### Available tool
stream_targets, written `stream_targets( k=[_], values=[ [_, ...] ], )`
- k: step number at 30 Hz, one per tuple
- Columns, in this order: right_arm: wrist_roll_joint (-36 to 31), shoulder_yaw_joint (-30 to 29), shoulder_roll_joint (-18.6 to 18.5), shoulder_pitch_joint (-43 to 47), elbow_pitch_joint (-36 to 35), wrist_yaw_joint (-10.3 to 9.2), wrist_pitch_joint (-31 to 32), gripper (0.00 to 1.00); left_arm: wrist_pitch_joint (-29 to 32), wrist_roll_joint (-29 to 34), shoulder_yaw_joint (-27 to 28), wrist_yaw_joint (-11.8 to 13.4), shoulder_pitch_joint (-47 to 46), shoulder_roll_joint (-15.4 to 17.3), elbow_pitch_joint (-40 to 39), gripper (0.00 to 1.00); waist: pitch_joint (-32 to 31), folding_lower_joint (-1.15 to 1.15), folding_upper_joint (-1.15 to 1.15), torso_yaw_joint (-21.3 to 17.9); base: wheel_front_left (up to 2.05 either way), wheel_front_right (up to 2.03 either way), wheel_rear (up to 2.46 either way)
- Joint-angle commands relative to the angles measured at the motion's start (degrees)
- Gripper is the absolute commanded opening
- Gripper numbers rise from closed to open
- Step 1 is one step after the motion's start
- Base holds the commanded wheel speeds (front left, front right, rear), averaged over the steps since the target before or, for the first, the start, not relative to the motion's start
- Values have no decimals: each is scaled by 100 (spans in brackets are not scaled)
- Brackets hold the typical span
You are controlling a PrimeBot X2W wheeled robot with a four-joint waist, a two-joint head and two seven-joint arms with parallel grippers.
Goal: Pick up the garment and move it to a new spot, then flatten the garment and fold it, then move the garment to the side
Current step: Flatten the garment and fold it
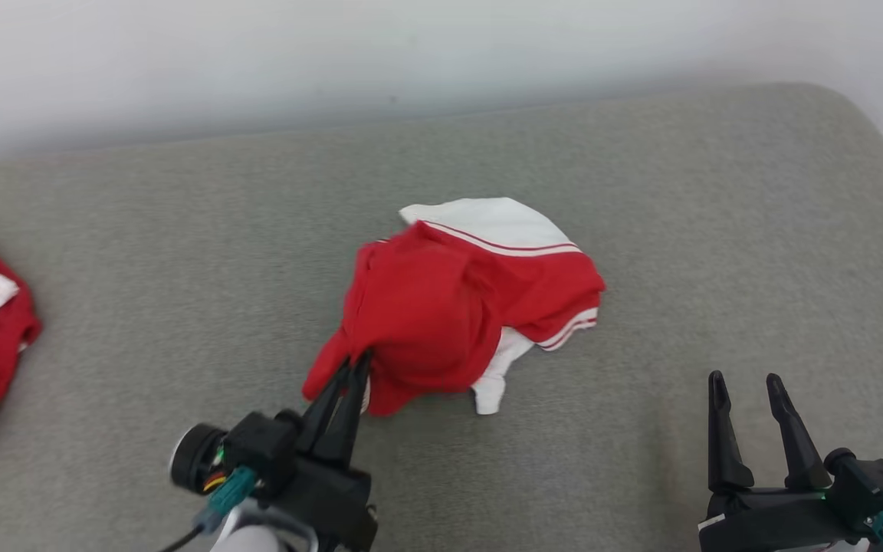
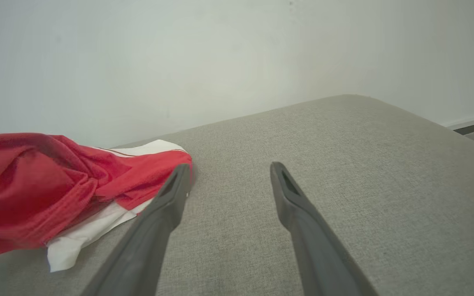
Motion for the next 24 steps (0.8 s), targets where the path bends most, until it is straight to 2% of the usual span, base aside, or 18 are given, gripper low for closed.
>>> stream_targets(
  k=[1, 5, 8, 14, 15, 16, 17, 24],
  values=[
    [-35, 33, -8, 62, -1, -12, -3, 100, -6, -8, 32, 51, 263, 134, -171, 0, -295, 0, -1, 545, 0, 0, 0],
    [-27, 59, -9, 78, 19, -12, -3, 100, 98, -71, 168, 175, 652, 324, -511, 0, -355, 0, -1, 705, 0, 0, 0],
    [-26, 102, -8, 84, 51, -13, -3, 100, 220, -191, 453, 354, 1159, 653, -694, 0, -367, 0, -1, 759, 0, 0, 0],
    [-76, 72, -9, 94, 107, -13, -3, 100, 190, -354, 739, 498, 1495, 853, -355, 0, -394, 0, -1, 628, 0, 0, 0],
    [-87, 65, -8, 90, 109, -13, -3, 100, 182, -351, 757, 509, 1492, 856, -297, 11, -403, 0, -1, 606, 0, 0, 0],
    [-95, 49, -8, 95, 109, -13, -3, 100, 161, -345, 756, 528, 1488, 847, -248, 98, -411, 0, -1, 592, 0, 0, 0],
    [-96, 38, -9, 108, 105, -13, -3, 100, 120, -346, 771, 536, 1450, 817, -247, 100, -422, 0, -1, 586, 0, 0, 0],
    [-72, -41, -8, 200, 104, -13, -3, 100, -10, -295, 984, 590, 1349, 681, -794, 100, -530, 0, -1, 714, 0, 0, 0]
  ],
)
